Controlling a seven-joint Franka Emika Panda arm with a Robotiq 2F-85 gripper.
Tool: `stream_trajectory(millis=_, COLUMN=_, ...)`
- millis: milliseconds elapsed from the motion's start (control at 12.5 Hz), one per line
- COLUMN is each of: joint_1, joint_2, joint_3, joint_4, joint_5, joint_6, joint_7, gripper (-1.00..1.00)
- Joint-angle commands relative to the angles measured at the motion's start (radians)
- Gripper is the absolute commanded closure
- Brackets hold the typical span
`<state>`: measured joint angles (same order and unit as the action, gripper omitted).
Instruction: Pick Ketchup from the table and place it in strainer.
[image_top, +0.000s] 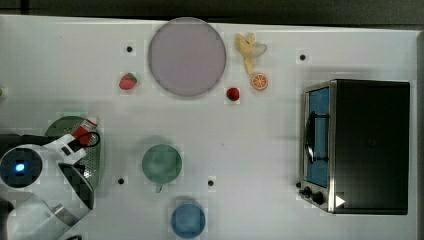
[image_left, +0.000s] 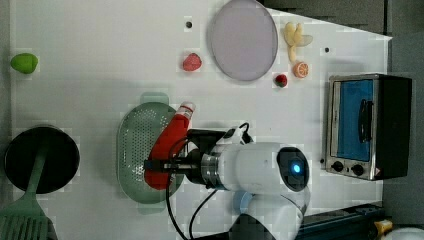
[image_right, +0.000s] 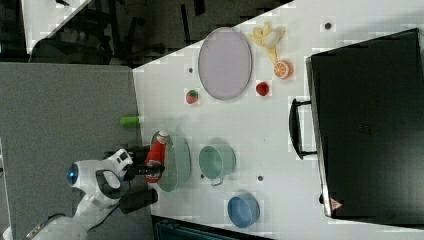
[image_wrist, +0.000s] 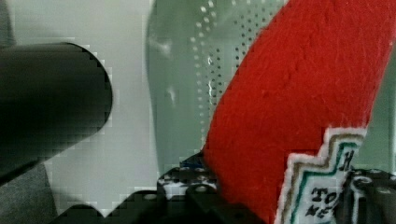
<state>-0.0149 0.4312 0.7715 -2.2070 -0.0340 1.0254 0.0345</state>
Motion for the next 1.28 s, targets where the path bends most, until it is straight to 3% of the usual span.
stream_trajectory(millis=80, joint_1=0.03, joint_2=0.029, joint_3=-0.016, joint_4=0.009, joint_5=-0.043, joint_6=0.043, joint_7=0.055, gripper=-0.51)
stream_trajectory(millis=240, joint_1=0.038, joint_2=0.04, joint_3=-0.025, joint_4=0.015, joint_5=-0.057, joint_6=0.054, joint_7=0.058, gripper=-0.95)
stream_trajectory(millis=320, joint_1=0.037, joint_2=0.026, joint_3=-0.022, joint_4=0.021, joint_5=-0.056, joint_6=0.058, joint_7=0.075, gripper=-1.0)
stream_trajectory(millis=560, joint_1=0.012, joint_2=-0.086, joint_3=-0.021, joint_4=0.038, joint_5=-0.053, joint_6=0.024, joint_7=0.208, gripper=-1.0)
stream_trajectory(millis=800, joint_1=-0.068, joint_2=-0.239, joint_3=-0.022, joint_4=0.086, joint_5=-0.037, joint_6=-0.159, joint_7=0.214, gripper=-1.0)
stream_trajectory(millis=1280, joint_1=-0.242, joint_2=-0.406, joint_3=-0.109, joint_4=0.336, joint_5=0.171, joint_6=-0.657, joint_7=0.18, gripper=-1.0)
